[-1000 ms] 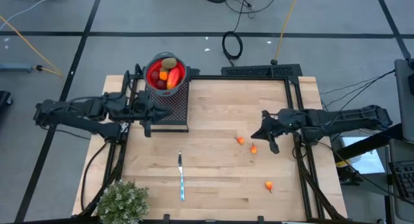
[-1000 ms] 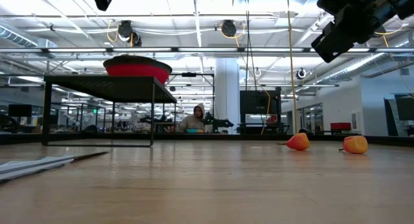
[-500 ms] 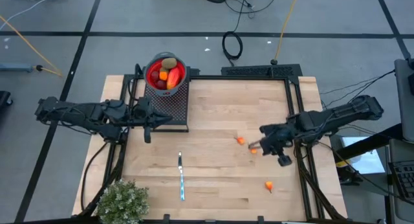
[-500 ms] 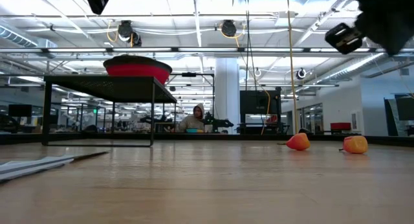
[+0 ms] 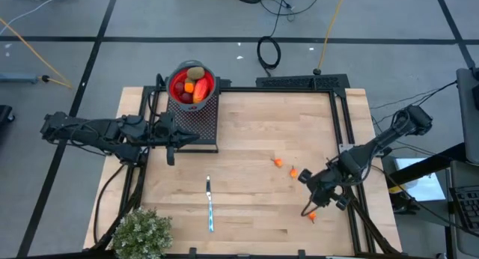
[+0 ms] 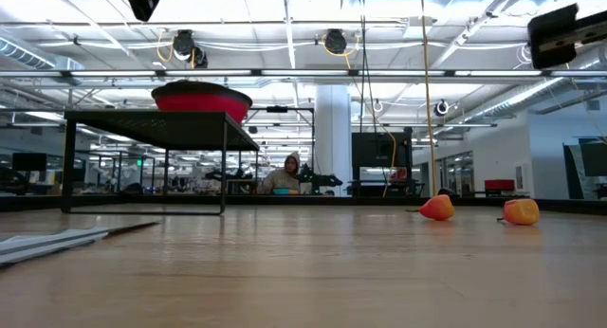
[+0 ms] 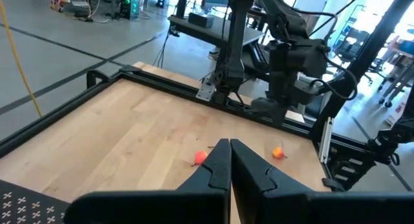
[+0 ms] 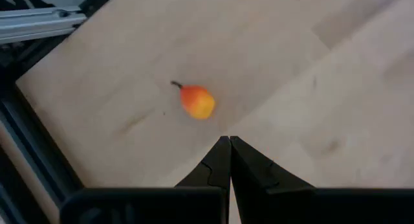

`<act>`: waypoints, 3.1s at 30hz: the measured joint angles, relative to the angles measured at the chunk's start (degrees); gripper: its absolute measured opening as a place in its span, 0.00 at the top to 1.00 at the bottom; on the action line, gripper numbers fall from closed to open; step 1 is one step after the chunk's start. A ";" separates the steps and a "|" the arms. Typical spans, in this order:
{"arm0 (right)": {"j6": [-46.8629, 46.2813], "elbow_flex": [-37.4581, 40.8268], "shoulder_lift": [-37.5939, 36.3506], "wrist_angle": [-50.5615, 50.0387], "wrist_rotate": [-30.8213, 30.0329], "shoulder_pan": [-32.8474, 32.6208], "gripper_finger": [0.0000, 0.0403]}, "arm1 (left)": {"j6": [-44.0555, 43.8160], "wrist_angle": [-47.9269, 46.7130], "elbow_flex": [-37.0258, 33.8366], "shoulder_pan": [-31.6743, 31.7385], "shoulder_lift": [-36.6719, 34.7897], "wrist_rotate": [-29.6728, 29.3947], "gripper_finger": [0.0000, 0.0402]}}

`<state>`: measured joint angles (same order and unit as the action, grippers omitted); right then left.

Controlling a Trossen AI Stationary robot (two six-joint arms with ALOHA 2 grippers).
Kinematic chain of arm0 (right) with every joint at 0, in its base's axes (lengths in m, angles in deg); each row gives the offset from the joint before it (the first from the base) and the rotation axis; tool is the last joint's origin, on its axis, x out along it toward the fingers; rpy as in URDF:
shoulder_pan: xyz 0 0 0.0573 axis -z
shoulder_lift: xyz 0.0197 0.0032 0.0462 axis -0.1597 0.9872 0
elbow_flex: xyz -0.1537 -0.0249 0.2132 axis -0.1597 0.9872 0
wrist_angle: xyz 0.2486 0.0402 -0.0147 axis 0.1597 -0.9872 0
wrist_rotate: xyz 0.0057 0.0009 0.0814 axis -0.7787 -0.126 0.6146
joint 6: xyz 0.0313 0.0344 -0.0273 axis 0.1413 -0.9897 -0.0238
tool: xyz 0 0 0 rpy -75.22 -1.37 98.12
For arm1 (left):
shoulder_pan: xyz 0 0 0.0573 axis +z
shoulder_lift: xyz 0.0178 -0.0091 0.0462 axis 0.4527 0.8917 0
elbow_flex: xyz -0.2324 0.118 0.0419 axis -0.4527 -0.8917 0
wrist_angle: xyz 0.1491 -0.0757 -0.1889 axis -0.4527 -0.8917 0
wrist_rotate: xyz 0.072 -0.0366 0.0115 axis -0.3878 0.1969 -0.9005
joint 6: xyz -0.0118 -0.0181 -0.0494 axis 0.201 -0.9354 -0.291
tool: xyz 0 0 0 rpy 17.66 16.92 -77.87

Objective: Pick & Place Fruit
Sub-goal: Put the peach into the red strainer bowl on the shelf

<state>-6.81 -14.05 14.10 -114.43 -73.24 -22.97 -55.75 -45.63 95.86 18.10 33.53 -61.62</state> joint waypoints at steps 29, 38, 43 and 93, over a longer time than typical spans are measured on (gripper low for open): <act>12.56 9.75 5.42 24.56 1.44 -11.07 0.51 | -1.33 0.02 0.00 -0.84 0.02 2.72 0.94; 18.04 14.17 7.62 30.92 -0.06 -10.32 0.40 | -1.48 0.33 0.00 -3.39 0.02 2.77 1.00; 19.03 15.20 7.62 33.11 0.03 -8.36 0.39 | -1.46 0.48 0.00 -4.08 0.02 2.31 0.97; 12.80 19.37 11.03 40.44 -5.38 -6.44 0.72 | -3.15 0.48 0.00 -4.52 0.02 -0.04 1.00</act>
<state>5.99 5.31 25.14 -73.99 -78.62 -29.40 -58.90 -45.15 95.86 13.58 33.55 -61.66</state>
